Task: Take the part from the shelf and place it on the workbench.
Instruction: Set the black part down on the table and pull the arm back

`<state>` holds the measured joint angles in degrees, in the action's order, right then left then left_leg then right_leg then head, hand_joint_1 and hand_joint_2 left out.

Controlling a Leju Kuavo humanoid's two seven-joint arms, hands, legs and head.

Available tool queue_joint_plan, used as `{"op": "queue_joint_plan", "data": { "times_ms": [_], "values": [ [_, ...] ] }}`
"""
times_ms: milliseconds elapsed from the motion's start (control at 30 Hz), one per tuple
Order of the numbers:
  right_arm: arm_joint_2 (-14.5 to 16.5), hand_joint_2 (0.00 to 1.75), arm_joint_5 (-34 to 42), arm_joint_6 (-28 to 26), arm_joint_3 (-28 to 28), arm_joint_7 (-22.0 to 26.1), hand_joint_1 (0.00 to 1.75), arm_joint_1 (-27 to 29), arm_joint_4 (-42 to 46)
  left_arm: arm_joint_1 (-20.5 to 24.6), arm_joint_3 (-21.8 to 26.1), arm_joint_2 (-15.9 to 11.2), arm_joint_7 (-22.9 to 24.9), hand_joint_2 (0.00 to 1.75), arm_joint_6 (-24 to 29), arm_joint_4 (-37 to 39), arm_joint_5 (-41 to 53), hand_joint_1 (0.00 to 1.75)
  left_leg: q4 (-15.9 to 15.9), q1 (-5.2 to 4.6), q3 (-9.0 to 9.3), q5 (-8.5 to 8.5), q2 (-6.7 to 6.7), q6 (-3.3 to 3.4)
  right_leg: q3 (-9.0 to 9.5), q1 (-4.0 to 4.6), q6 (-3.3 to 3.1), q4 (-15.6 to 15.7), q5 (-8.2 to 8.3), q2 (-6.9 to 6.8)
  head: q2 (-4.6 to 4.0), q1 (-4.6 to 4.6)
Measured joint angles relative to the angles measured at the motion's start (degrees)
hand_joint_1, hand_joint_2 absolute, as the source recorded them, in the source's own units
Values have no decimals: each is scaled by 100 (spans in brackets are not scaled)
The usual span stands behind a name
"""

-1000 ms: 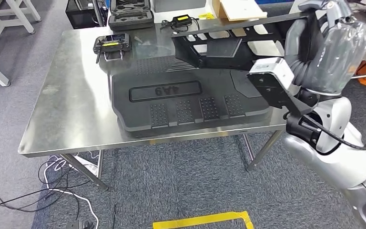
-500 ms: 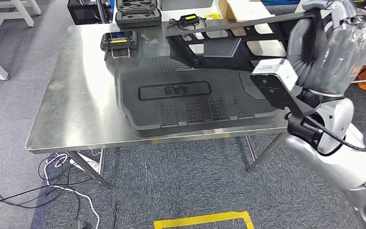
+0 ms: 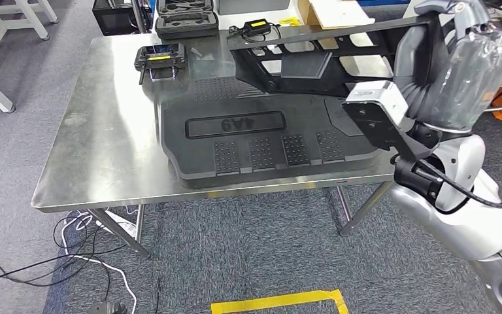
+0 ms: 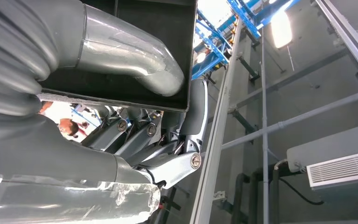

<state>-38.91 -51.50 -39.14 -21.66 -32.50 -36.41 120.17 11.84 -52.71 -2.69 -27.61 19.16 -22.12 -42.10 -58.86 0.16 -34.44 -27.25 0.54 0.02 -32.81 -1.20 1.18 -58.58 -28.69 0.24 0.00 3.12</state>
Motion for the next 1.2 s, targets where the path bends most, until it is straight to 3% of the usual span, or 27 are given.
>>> {"op": "queue_joint_plan", "data": {
  "times_ms": [200,333,500,633,967,1200],
  "values": [
    [0,175,12,5,0,0,175,-36,0,0,9,0,-2,0,-7,0,1,0,7,0,5,0,0,0,1,0,-2,-1,-2,0,0,1],
    [0,175,53,6,0,0,175,-53,-2,1,14,0,-2,175,-14,0,1,0,8,0,5,0,0,-1,2,0,-4,-2,-5,0,0,1],
    [0,175,63,3,0,0,175,-58,-6,1,21,0,-2,175,-57,0,2,0,8,0,5,0,0,-1,2,0,-3,-2,-7,0,0,1],
    [0,175,9,3,0,0,175,-77,-15,3,29,0,13,0,-73,0,-1,0,8,0,4,0,0,-1,2,0,-3,-2,-7,0,0,1],
    [7,175,-1456,214,-249,0,175,-608,-402,51,30,34,210,0,16,0,120,0,9,0,4,0,0,-1,4,1,-3,-5,-8,-1,0,0],
    [68,175,-1786,192,-639,0,175,-999,-980,78,30,66,226,0,48,0,132,0,9,0,3,0,1,-1,6,1,-3,-6,-8,-2,0,1]
  ]
}}
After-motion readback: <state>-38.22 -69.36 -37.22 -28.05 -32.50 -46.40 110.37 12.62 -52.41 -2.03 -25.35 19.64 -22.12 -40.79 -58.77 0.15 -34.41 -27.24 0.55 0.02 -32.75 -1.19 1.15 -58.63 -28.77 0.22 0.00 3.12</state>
